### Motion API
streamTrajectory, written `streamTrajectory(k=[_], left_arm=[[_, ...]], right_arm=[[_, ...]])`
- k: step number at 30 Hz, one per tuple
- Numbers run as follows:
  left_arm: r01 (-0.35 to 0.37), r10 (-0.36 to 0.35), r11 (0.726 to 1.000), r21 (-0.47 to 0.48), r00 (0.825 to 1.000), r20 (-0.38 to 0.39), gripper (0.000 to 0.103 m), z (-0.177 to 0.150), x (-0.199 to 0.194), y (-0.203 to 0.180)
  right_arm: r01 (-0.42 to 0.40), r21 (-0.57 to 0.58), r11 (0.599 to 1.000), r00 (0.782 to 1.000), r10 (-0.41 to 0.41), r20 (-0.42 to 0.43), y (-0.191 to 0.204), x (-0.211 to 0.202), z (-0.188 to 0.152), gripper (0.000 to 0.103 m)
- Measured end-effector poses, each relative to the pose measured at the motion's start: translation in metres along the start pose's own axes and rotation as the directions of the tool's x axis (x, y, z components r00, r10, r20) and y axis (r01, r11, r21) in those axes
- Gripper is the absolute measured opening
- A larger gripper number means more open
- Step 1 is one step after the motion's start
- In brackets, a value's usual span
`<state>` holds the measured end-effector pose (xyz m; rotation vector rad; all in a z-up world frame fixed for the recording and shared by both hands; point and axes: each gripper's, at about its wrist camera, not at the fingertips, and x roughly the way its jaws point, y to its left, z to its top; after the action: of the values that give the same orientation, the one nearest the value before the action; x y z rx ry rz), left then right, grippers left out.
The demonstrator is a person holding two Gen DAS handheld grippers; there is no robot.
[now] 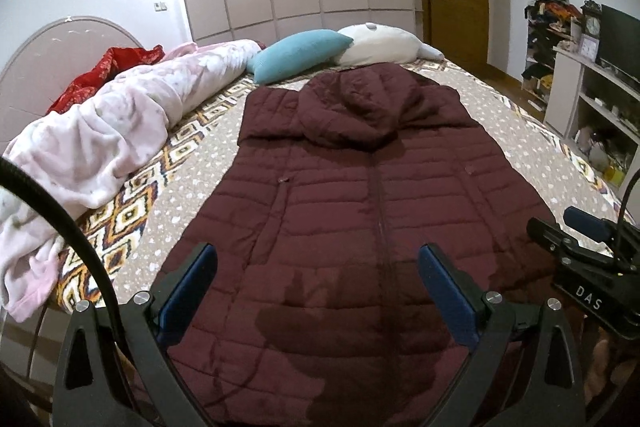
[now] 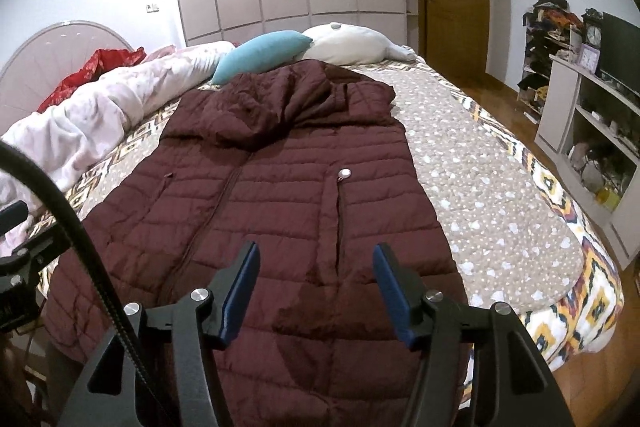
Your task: Fold large clothes
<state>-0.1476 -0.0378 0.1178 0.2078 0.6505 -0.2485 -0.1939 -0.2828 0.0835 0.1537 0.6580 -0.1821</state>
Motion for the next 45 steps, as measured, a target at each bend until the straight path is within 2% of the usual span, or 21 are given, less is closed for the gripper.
streamTrajectory(k=[10, 31, 39, 45], left_arm=[[0.022, -0.023, 0.999, -0.027, 0.999, -0.043, 0.100, -0.006, 0.015, 0.008], [0.041, -0.055, 0.992, -0.118, 0.991, -0.122, 0.100, -0.019, 0.035, 0.037], [0.030, -0.051, 0.988, -0.150, 0.989, -0.140, 0.100, -0.023, 0.041, 0.049], [-0.021, -0.004, 0.983, -0.182, 0.991, -0.134, 0.100, -0.022, 0.043, 0.073]], right_arm=[[-0.002, 0.013, 1.000, 0.999, 0.002, -0.048, 0.004, 0.014, -0.004, 0.064], [0.012, -0.026, 1.000, 0.996, -0.014, -0.093, 0.026, 0.023, -0.008, 0.067], [0.014, -0.025, 1.000, 0.995, -0.017, -0.103, 0.031, 0.025, -0.010, 0.068], [0.017, -0.028, 0.999, 0.994, -0.020, -0.108, 0.032, 0.026, -0.011, 0.068]])
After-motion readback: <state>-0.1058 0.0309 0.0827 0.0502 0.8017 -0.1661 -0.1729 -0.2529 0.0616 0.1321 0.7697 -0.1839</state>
